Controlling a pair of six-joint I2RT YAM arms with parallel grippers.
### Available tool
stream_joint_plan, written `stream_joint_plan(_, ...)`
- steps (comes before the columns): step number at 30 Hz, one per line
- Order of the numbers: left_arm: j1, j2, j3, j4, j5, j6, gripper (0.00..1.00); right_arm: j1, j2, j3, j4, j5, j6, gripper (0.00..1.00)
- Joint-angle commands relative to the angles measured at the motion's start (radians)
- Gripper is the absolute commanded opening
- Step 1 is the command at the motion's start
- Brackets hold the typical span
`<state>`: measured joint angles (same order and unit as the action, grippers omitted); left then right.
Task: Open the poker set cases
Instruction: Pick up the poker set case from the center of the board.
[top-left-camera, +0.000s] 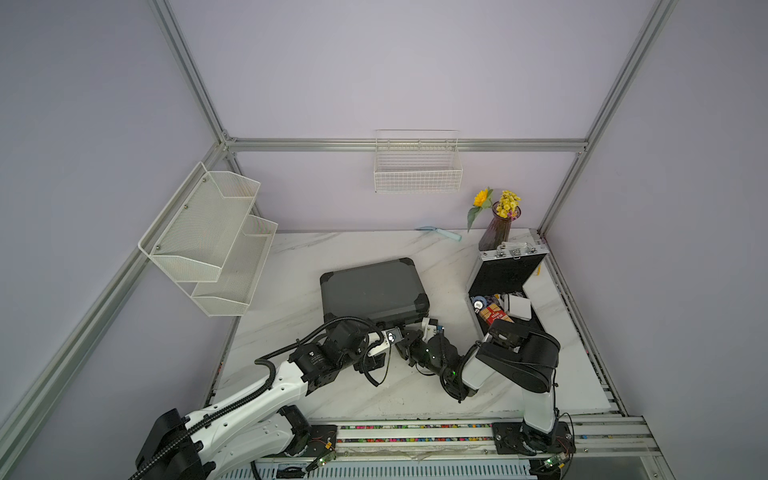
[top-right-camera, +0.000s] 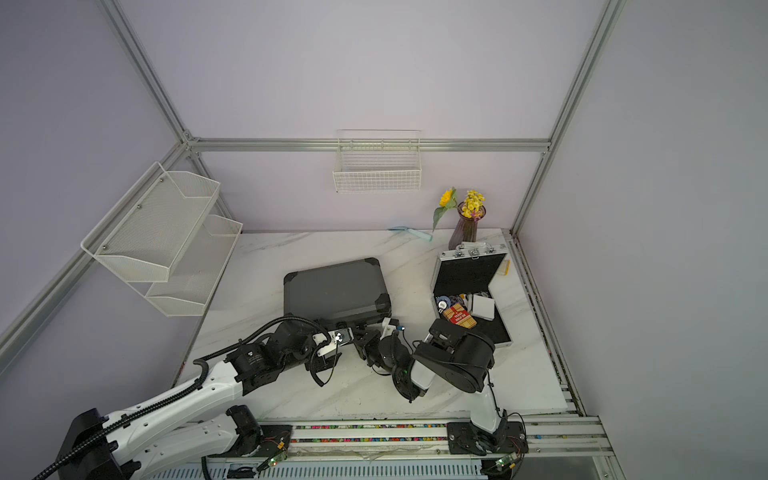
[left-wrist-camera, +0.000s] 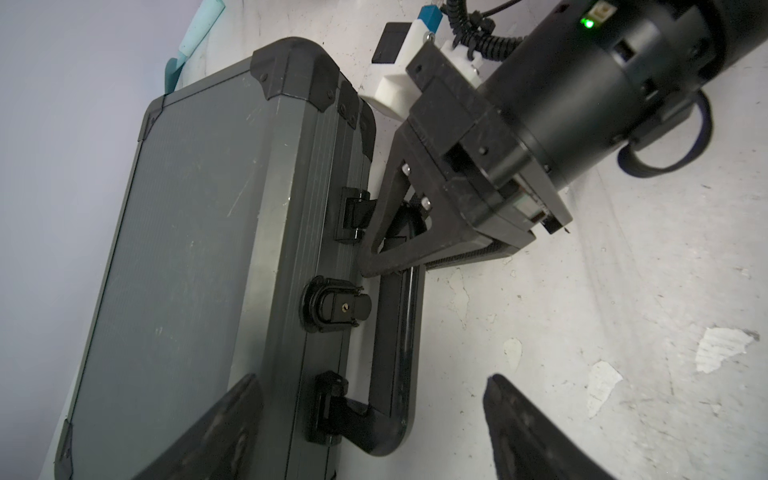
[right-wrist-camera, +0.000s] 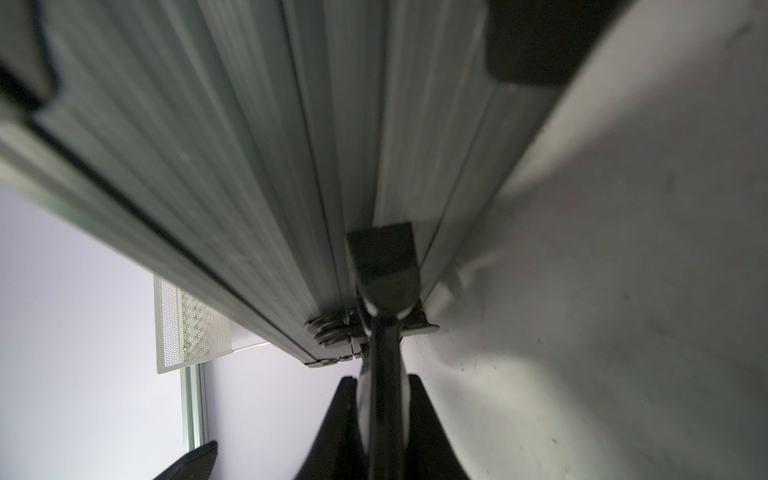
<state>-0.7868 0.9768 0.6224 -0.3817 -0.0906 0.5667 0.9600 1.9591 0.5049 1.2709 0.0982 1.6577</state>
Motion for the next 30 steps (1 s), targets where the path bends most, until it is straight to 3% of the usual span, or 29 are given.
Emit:
stream_joint_plan(1,-0.004,0.013,-0.024,0.030,-0.020,0.060,0.84,0.025,-0.138,0.055,0.347,-0.048,-0.010,0.00)
stream_joint_plan(30,-0.003,0.049,-0.029,0.171,-0.123,0.068,0.80,0.056,-0.180,0.086,0.347,-0.068,-0.084,0.00)
